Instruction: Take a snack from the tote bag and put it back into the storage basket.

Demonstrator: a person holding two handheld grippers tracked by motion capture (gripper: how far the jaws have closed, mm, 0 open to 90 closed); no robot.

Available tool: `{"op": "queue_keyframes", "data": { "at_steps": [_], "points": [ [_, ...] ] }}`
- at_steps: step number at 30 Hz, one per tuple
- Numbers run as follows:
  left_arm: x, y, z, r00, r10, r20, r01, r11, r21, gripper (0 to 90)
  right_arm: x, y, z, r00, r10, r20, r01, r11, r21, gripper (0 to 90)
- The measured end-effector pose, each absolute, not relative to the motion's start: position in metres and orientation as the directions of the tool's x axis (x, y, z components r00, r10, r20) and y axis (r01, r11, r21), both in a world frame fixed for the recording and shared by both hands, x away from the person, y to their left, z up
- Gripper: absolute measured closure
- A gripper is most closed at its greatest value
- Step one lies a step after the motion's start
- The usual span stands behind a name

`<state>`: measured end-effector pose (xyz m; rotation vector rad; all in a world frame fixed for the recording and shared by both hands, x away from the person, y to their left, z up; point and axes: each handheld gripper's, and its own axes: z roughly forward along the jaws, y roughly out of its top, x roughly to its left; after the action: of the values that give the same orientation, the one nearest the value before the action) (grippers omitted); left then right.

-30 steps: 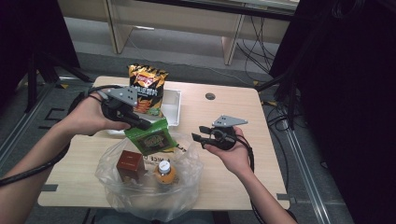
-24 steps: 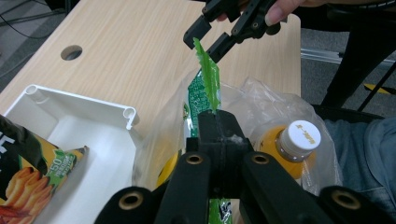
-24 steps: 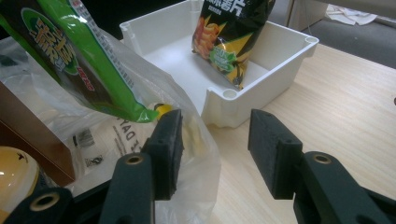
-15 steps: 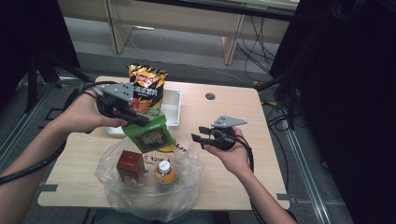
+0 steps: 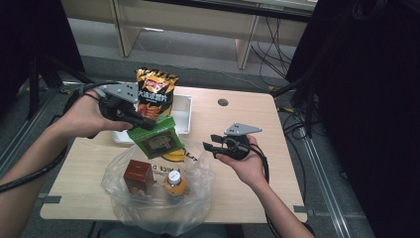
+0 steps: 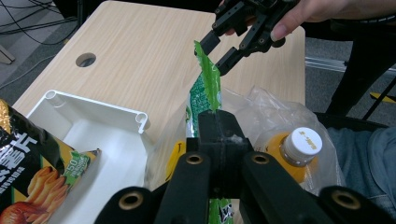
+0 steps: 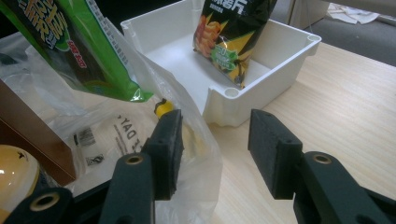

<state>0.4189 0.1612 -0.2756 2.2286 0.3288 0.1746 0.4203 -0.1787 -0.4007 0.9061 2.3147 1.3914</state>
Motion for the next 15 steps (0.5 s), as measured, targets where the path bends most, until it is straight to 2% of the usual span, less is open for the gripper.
{"op": "queue_keyframes", "data": {
  "at_steps": [15],
  "points": [
    [0.4200,0.1656,-0.2657,0.953,0.302,0.031,0.162,-0.592,0.790,90.0,0.4199,-0.1797,-0.3996,-0.763,0.642,0.071,0.374,0.350,0.859,55.6]
  ]
}}
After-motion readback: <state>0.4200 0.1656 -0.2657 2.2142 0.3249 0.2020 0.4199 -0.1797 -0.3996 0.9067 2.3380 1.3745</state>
